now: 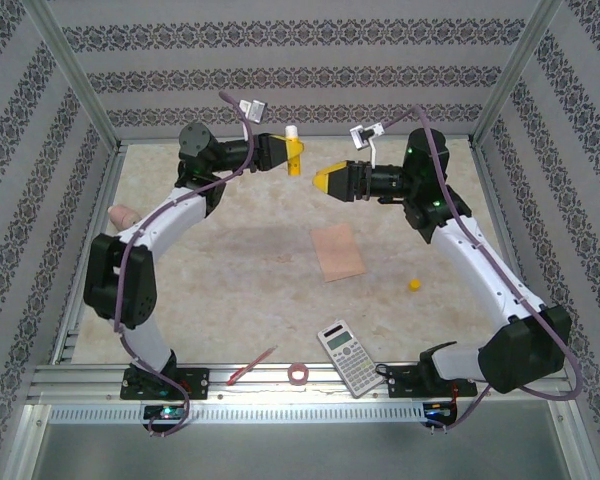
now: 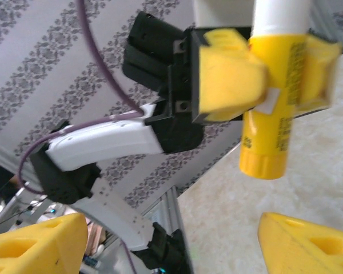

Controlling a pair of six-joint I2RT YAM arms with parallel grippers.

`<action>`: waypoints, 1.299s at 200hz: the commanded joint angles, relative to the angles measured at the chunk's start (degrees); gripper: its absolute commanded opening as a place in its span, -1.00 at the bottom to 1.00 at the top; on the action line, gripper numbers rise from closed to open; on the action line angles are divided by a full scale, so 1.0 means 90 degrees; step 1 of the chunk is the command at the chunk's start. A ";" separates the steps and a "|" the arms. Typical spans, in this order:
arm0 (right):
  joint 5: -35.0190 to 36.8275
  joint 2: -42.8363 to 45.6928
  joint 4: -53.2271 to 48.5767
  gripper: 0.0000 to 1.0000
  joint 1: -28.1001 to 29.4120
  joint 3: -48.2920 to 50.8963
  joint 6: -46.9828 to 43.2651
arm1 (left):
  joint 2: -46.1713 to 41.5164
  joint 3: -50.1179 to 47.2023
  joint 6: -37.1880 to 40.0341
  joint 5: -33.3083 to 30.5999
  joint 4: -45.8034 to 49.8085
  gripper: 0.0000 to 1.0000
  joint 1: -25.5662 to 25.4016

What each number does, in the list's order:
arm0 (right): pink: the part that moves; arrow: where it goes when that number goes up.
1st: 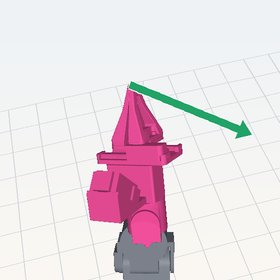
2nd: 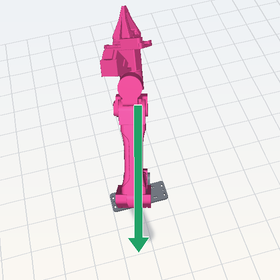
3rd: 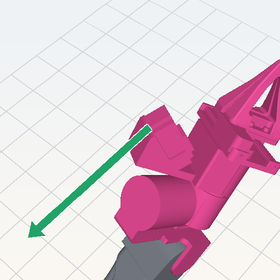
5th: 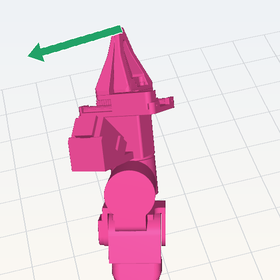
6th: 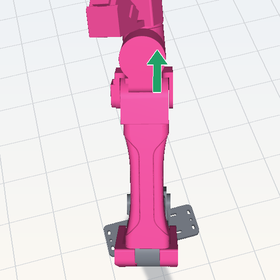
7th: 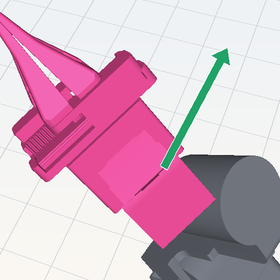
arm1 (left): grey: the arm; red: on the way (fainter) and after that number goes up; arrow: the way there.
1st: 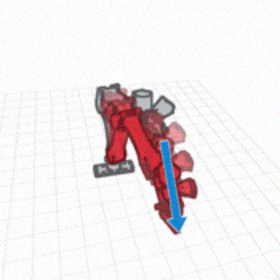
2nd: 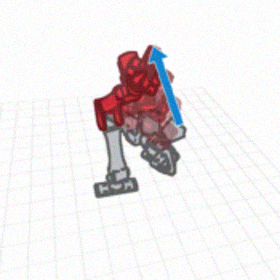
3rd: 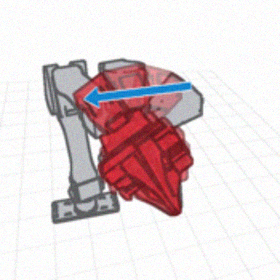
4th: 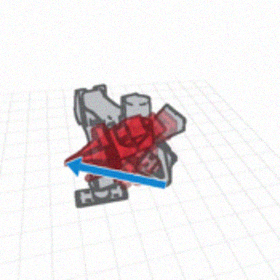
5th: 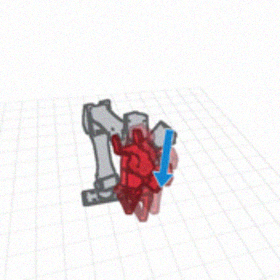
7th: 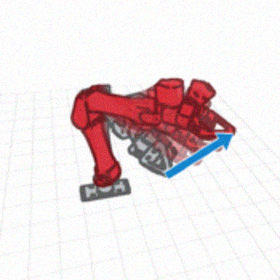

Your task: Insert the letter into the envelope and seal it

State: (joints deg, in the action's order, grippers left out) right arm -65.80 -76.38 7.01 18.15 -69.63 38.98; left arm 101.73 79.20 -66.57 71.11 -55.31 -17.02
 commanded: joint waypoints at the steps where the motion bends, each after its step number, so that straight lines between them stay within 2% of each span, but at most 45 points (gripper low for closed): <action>1: -0.0396 -0.0191 0.0843 0.55 0.0005 0.0227 0.0374 | 0.0329 0.0359 -0.1874 0.0385 -0.2561 -1.00 0.0006; 77: 0.0402 -0.0725 0.1011 0.52 0.0245 0.0074 0.0151 | 0.0144 0.0251 -0.1456 0.0347 -0.2095 -1.00 -0.0081; 155: 0.0416 -0.1296 0.2446 0.45 0.0545 -0.0150 0.0986 | 0.0003 0.0136 -0.1181 0.0253 -0.1828 -1.00 -0.0169; 188: 0.0437 -0.1341 0.2794 0.29 0.0581 -0.0146 0.1180 | -0.0049 0.0063 -0.1090 0.0222 -0.1718 -1.00 -0.0189; 233: 0.0419 -0.1379 0.2943 -0.14 0.0610 -0.0193 0.1319 | -0.0069 0.0019 -0.1023 0.0153 -0.1672 -1.00 -0.0191; 260: 0.0389 -0.1396 0.3011 -0.18 0.0625 -0.0195 0.1381 | -0.0083 0.0009 -0.0913 0.0136 -0.1536 -1.00 -0.0197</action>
State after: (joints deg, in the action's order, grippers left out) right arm -61.93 -88.36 30.65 23.07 -69.65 50.89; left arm 103.55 79.61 -76.99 72.95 -69.23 -18.04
